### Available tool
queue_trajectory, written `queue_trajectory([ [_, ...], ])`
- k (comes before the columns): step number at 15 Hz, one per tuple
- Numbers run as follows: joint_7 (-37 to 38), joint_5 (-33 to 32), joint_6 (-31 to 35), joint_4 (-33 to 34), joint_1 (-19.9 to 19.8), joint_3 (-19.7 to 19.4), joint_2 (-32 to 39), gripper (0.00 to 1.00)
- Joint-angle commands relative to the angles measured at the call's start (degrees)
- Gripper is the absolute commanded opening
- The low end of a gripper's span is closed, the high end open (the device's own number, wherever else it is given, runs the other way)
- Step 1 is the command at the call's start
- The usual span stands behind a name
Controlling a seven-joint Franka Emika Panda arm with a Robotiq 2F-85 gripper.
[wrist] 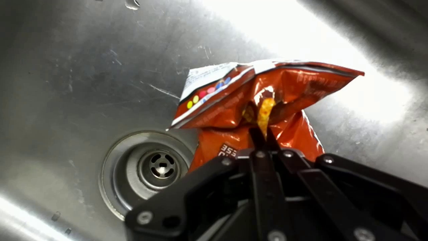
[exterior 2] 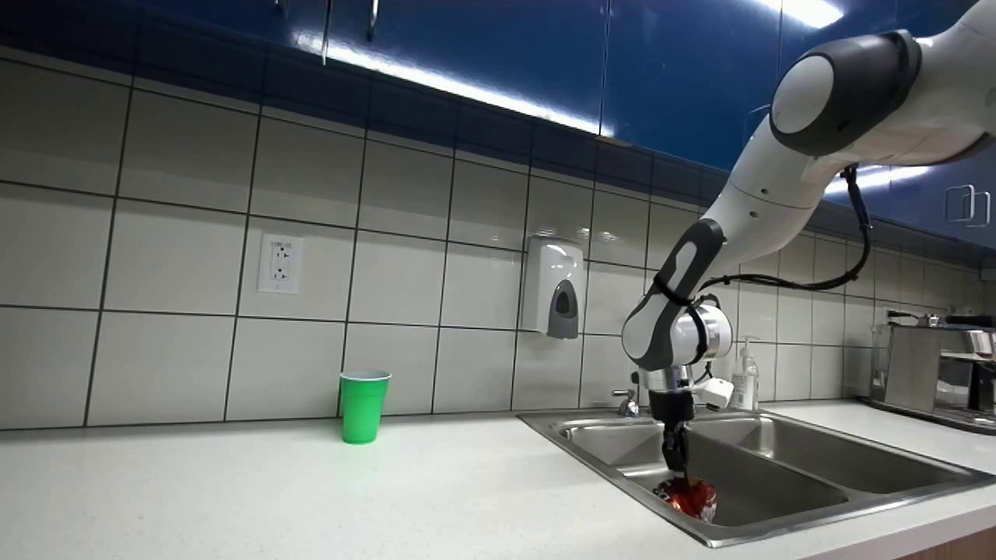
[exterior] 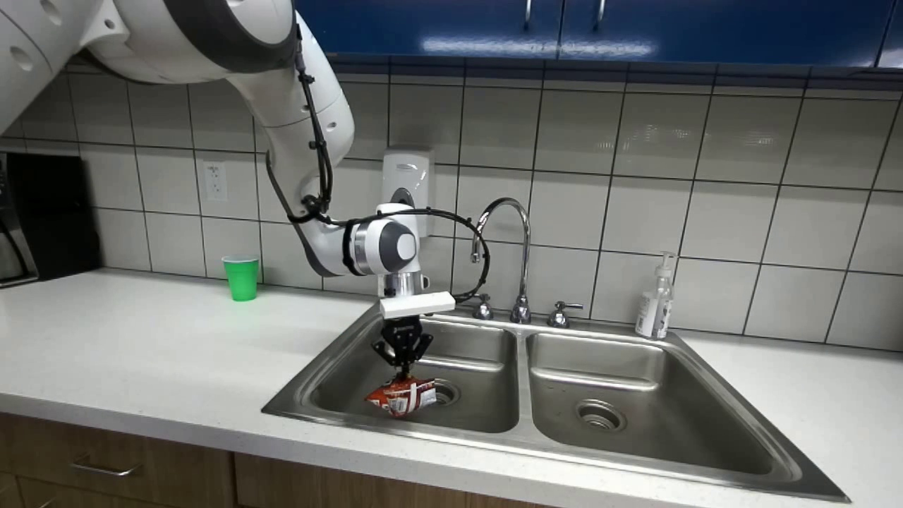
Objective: Pick up the red packet of doritos and put it in the sink
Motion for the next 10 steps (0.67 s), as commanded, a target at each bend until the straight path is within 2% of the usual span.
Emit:
queue_trajectory([
  [1,-0.55,0.1,-1.09,3.0,-2.23,1.82,2.55,0.0],
  [10,-0.72,-0.11,-1.5,4.07,-3.05,2.28,5.53,0.0],
])
